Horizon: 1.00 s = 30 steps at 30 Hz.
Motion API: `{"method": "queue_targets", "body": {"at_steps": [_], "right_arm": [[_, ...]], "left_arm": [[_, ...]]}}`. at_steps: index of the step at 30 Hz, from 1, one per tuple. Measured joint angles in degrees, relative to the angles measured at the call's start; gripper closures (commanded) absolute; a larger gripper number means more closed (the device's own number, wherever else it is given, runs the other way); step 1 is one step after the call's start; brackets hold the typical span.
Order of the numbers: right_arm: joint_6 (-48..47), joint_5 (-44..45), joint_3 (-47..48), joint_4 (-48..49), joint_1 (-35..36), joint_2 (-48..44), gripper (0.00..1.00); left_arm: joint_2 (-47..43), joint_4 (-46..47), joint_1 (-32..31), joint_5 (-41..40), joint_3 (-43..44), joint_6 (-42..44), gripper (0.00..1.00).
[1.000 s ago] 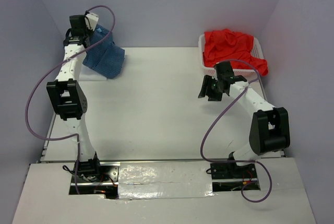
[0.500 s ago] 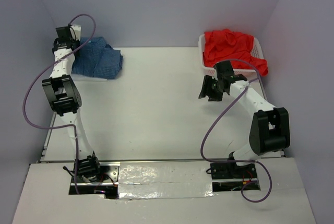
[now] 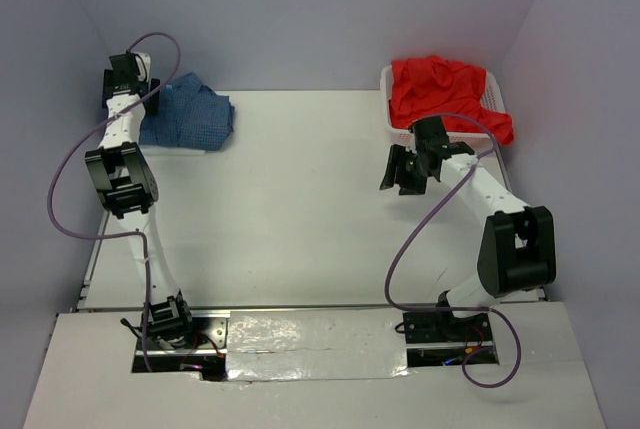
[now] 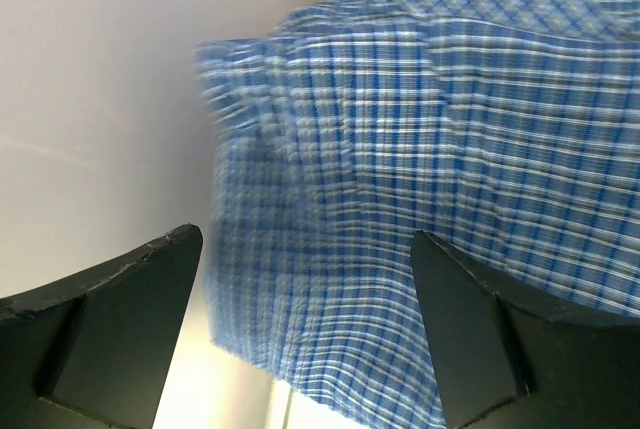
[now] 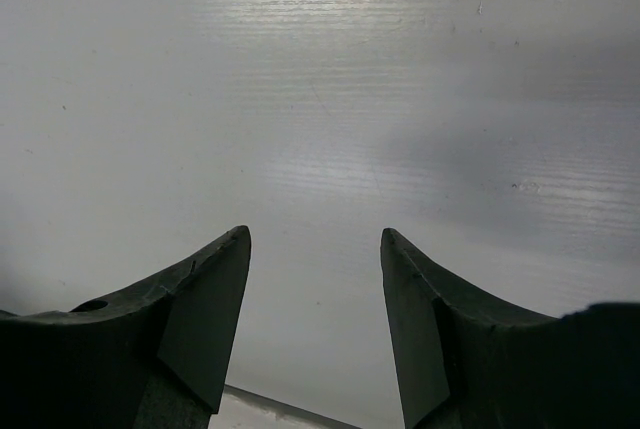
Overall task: Fold and stack the long sleeve shirts
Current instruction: Neatly place the folded shirt to the corner
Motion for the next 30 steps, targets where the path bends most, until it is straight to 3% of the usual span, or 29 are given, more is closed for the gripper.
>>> {"method": "queue_targets", "body": {"at_steps": [8, 11, 12, 13, 17, 23, 30], "right_arm": [[-0.02, -1.01, 0.0, 0.04, 0.0, -2.1, 0.33], [-0.22, -1.03, 0.0, 0.04, 0.0, -2.91, 0.24], [-0.22, -1.01, -0.04, 0.07, 0.0, -3.23, 0.11], [-0.11, -0.98, -0.15, 0.11, 0.0, -3.63, 0.06], [-0.17, -1.14, -3.1, 2.45, -0.44, -7.08, 0.0], [-0.15, -1.62, -11.02, 7.04, -1.2, -13.92, 0.0], [-0.37, -2.01, -21.03, 14.19, -1.36, -20.13, 0.0]], "left_arm": [[-0.15, 0.55, 0.87, -4.17, 0.7, 1.62, 0.01], [-1.36, -1.73, 1.11, -1.4, 0.68, 1.46, 0.01], [-2.12, -2.78, 1.11, -0.09, 0.68, 1.42, 0.01], [-3.34, -4.52, 1.05, 2.25, 0.68, 1.53, 0.01], [-11.41, -12.02, -0.31, 11.87, -1.92, 2.6, 0.01], [-36.46, -15.67, -3.78, 24.5, -27.28, 3.15, 0.01], [-61.18, -15.02, -3.1, 27.98, -65.09, 7.85, 0.01]]}}
